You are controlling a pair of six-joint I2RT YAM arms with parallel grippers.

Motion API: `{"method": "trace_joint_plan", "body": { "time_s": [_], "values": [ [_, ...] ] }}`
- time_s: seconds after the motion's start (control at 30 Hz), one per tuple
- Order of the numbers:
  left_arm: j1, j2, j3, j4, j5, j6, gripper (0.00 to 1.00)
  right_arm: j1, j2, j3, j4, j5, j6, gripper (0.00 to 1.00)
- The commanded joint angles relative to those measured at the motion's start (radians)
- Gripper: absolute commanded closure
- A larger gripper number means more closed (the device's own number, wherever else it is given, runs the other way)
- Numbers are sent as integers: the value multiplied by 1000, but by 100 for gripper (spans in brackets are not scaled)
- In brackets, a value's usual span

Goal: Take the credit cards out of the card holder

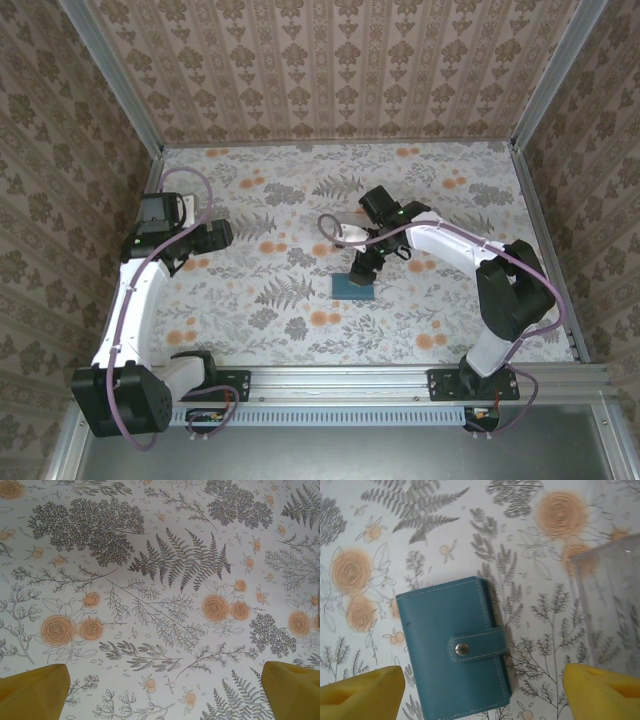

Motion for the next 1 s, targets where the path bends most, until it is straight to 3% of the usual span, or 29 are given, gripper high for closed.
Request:
{"method": "trace_joint_plan", "body": {
  "time_s": [0.0, 0.63, 0.97],
  "values": [
    [7, 2, -17, 10, 4, 27, 0, 32, 17, -1, -44, -4, -133, 15],
    [6, -1, -19, 10, -2, 30, 0, 96, 192, 41, -34, 116, -185, 10],
    [7, -3, -19, 10, -6, 30, 0, 109, 182, 3, -9, 122, -152, 20]
  ]
}}
